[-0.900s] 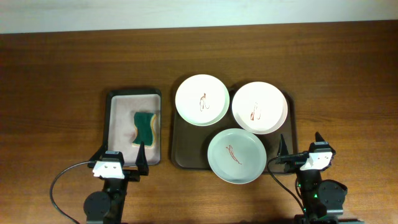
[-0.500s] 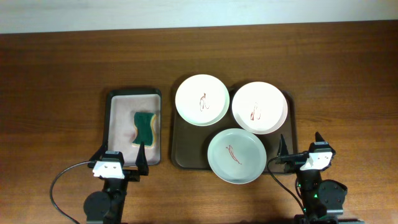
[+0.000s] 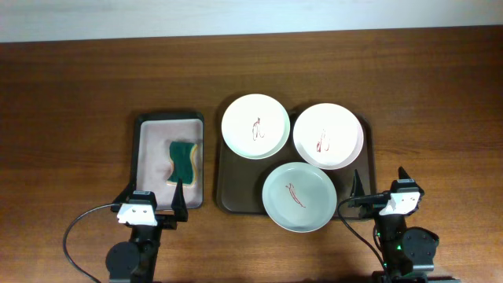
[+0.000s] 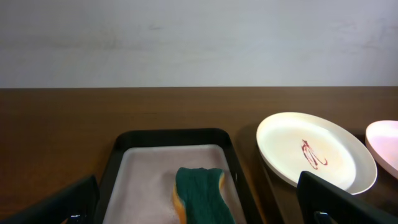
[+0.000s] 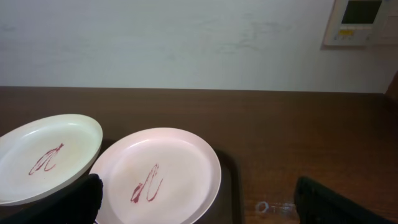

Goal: Clean dirty plates on tray and stack at the side

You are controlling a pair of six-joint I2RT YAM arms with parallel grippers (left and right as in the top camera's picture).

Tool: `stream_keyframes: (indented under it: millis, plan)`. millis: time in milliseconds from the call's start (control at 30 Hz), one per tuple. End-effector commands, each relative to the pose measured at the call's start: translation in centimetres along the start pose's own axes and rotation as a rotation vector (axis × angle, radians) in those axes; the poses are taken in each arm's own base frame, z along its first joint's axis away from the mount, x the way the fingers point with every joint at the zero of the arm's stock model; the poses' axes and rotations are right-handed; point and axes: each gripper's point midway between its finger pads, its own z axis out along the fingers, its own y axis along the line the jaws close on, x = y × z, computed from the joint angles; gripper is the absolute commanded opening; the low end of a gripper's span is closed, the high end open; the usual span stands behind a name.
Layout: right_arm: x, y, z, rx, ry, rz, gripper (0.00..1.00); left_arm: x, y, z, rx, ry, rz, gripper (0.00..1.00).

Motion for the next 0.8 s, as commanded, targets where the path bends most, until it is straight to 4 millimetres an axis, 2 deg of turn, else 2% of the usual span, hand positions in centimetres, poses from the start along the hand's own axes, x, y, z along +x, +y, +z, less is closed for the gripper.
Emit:
stream_keyframes:
  millis: [0,767]
  plan:
    - [0.25,0.11,0.01,-0.002,0.005,-0.004,0.99,0.15,0.18,-0.01,-0.008,0.001,0.022,0.99]
    - [0.23,0.12,0.01,-0.002,0.004,-0.003,0.99,-0.01,0.55,-0.26,-0.032,0.025,0.021,0.99]
